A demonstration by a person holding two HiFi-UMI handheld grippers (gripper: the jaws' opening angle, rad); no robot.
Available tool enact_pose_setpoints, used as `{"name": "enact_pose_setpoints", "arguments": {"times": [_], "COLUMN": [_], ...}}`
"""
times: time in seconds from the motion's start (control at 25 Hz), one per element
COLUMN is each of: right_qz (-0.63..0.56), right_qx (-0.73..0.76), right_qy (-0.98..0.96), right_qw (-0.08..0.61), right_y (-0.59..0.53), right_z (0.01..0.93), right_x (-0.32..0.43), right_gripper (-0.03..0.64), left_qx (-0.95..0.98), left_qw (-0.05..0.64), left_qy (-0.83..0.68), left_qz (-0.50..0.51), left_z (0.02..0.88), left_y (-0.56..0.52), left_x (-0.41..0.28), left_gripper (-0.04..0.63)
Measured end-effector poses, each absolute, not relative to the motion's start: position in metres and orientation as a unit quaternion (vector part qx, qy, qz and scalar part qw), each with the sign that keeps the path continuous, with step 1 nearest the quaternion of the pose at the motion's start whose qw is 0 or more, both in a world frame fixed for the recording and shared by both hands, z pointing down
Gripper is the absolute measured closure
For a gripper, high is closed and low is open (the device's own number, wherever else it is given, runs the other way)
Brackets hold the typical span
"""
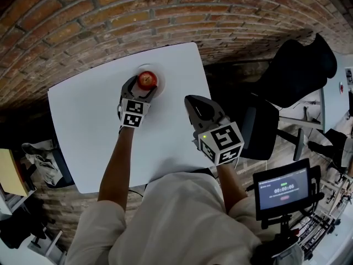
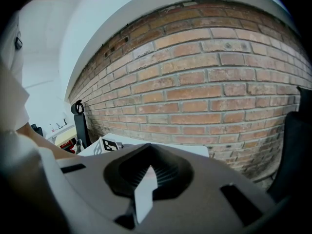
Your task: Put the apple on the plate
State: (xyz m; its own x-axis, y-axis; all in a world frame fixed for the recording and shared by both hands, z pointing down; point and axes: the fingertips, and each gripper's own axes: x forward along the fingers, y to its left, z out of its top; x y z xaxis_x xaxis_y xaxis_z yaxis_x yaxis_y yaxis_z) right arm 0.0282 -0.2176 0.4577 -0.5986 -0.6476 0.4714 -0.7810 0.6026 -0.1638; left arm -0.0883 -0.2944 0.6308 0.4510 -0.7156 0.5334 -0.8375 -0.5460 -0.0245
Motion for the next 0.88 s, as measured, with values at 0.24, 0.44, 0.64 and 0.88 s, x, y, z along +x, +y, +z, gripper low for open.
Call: {"name": "enact_pose_setpoints", "arguments": {"times": [0.24,0.44,0.64,0.88], "right_qz": [0.18,0.174,0.158,0.143], "right_qx": [0.408,0.406,0.4,0.394], "right_qy": [-0.876,-0.879,-0.887,-0.893], "right_qw": [0.184,0.179,0.17,0.162], "right_y": [-0.22,-0.222,-0.216,-0.209], "right_z": [0.459,0.454,0.437,0.422], "right_x": [0.028,0.028,0.023,0.017], "right_gripper": [0.614,0.614,0.614,0.614], "left_qx": [0.845,0.853,0.856,0.856], "left_qw": [0.137,0.117,0.093,0.086], "left_qy": [-0.468,-0.464,-0.471,-0.49], "left_qz": [0.218,0.207,0.192,0.144], "left_z": [0.629,0.611,0.578,0.532], "left_y": [-0.296,-0.294,-0.281,-0.263], "left_x": [-0.095,-0.094,-0.099,-0.112], "left_gripper": [0.252,0.253,0.255,0.336]}}
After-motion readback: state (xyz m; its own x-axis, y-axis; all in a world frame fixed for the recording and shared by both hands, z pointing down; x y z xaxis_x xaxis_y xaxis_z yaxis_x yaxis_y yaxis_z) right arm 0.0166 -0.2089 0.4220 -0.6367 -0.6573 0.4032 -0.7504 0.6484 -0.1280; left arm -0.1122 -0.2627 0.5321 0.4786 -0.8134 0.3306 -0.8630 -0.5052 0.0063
